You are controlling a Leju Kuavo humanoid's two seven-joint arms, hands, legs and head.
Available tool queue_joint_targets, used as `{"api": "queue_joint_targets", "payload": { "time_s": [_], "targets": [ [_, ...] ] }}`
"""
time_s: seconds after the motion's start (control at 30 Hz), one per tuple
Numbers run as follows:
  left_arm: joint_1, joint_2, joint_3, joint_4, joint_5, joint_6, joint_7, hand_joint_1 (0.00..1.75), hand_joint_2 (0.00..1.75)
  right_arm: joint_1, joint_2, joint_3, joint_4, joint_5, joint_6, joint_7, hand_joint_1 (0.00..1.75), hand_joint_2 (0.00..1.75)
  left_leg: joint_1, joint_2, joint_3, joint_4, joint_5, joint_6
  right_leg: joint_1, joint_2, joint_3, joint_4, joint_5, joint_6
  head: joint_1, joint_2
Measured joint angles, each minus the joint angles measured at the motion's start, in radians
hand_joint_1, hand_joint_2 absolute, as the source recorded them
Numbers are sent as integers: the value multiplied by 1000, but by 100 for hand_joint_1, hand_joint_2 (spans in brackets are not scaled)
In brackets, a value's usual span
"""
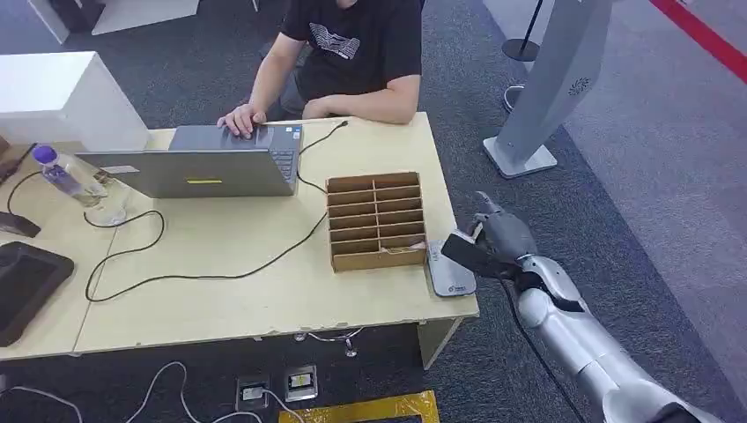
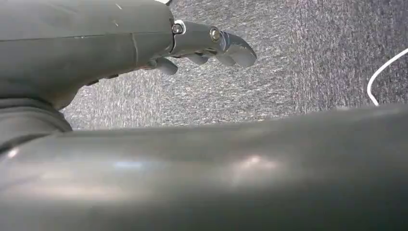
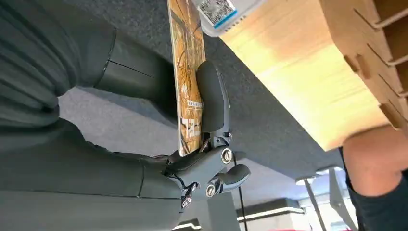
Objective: Pass the card to the sensor for recognition and then transmit it.
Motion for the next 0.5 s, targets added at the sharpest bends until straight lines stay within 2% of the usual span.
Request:
{"api": "queue_joint_targets", "payload": {
  "time_s": [0.27, 0.5],
  "targets": [
    [-2, 0, 0, 0, -6, 9, 0, 0, 0, 47, 30, 3, 15, -21, 0, -6, 175, 175, 0, 2, 1, 0, 0, 0, 0, 3, 0, 0, 0, 0, 0, 0],
    [-4, 1, 0, 0, -18, 14, 0, 0, 0, 76, 66, 6, 3, -24, -4, 21, 175, 175, 0, 3, 2, 0, 0, 0, 0, 5, 1, 0, 0, 0, 0, 0]
  ]
}}
